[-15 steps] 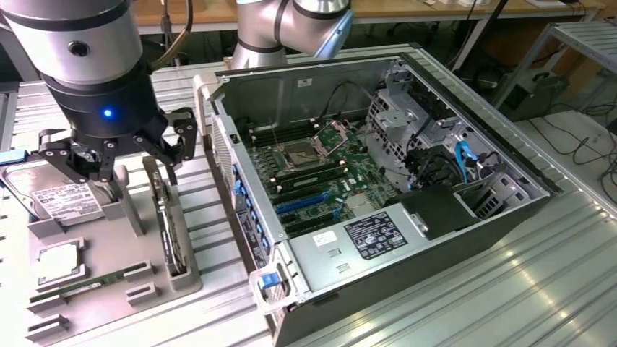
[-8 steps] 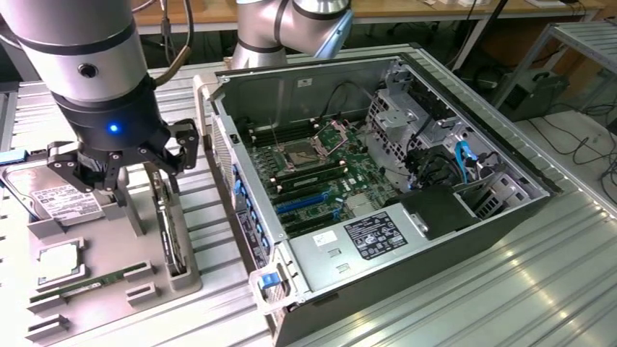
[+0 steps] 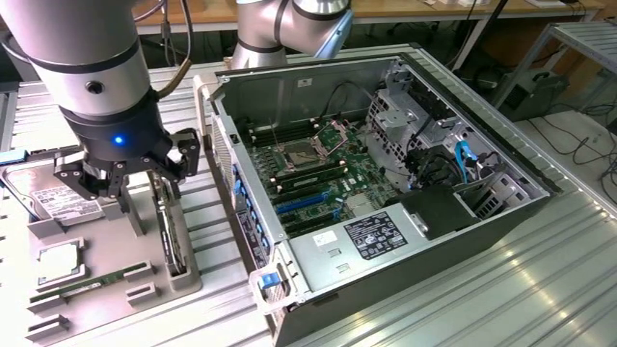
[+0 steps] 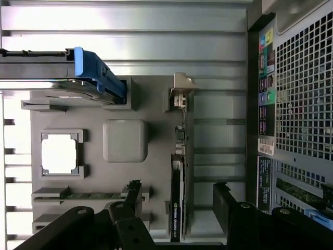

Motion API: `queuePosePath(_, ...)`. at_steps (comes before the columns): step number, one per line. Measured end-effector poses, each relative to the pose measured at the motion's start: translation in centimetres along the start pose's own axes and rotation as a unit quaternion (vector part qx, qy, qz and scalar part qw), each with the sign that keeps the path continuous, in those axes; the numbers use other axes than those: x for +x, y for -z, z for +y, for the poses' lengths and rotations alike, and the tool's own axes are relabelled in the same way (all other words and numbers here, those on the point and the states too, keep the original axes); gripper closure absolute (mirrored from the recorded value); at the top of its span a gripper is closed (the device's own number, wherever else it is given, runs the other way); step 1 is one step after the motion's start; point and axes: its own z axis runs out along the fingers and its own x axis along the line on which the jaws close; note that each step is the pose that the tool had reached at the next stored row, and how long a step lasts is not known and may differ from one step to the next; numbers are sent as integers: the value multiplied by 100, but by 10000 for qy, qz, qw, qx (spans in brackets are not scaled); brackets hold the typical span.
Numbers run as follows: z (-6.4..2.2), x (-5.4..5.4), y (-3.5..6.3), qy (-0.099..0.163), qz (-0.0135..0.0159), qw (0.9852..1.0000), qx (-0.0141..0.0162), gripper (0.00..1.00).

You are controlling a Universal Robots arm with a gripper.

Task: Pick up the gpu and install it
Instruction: 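Pick up the gpu and move the gpu toward the slot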

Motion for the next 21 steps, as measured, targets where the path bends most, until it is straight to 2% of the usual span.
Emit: queuePosePath(21, -17, 9, -386, 0, 0, 10000, 0, 34)
